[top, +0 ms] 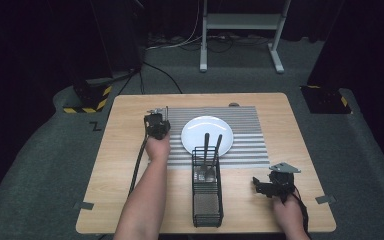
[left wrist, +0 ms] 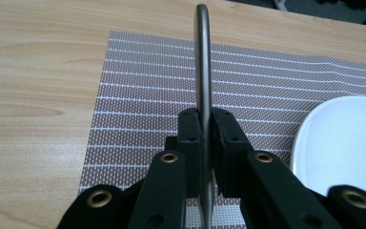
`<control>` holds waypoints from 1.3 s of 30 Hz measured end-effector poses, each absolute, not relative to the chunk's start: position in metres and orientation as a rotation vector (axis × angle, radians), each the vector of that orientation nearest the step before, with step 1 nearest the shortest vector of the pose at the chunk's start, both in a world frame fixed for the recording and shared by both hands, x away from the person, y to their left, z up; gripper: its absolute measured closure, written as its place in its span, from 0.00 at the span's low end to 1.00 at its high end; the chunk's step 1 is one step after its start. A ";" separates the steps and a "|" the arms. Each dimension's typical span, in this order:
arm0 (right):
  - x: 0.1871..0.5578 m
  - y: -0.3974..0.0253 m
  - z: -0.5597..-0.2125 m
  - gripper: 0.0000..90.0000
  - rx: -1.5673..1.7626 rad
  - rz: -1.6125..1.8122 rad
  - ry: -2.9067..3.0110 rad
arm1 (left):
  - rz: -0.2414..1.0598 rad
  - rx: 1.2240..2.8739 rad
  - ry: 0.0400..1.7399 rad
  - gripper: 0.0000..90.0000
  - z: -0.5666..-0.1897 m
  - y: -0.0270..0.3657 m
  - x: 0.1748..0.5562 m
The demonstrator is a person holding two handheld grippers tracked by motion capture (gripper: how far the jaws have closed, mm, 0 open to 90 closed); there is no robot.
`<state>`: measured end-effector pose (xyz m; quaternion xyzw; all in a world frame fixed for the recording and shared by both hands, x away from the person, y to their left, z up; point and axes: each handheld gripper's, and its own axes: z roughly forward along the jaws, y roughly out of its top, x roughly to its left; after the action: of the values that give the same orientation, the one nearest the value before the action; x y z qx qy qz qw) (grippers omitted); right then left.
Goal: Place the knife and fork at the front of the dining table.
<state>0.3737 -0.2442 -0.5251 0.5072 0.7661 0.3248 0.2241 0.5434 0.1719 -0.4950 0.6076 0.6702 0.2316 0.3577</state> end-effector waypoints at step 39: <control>0.375 -0.244 -0.525 0.11 1.385 0.901 2.127 | 0.610 1.596 1.707 0.92 -0.494 0.196 0.510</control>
<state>0.3748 -0.2437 -0.5251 0.5015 0.7700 0.3261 0.2220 0.5104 0.1957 -0.4944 0.6176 0.6608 0.2360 0.3553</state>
